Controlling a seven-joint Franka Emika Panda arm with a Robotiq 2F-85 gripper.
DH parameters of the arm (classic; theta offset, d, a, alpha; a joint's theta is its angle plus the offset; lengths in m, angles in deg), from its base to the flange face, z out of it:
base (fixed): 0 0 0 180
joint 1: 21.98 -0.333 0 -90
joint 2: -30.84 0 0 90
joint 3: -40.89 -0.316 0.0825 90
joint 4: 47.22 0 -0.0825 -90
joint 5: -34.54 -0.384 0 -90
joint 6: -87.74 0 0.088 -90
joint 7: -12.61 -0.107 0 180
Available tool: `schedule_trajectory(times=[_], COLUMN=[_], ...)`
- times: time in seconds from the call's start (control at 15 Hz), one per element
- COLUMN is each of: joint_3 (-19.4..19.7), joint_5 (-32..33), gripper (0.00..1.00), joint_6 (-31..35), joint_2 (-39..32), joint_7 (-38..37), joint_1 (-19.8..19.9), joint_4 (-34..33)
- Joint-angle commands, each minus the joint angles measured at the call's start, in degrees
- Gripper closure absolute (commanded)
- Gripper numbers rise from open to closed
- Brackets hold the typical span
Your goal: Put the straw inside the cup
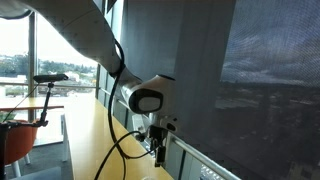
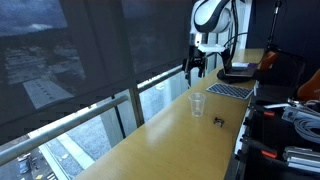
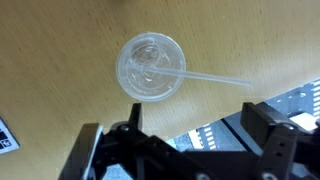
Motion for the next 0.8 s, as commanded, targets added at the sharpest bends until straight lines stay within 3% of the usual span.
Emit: schedule_trajectory(times=[0.0, 0.73], joint_3=[-0.57, -1.59], joint_5=[-2.03, -1.50], gripper=[0.00, 0.00], joint_6=[0.30, 0.94], joint_2=[0.68, -2.34], joint_7=[1.42, 0.50], joint_1=[-0.17, -2.61], joint_4=[1.11, 1.07])
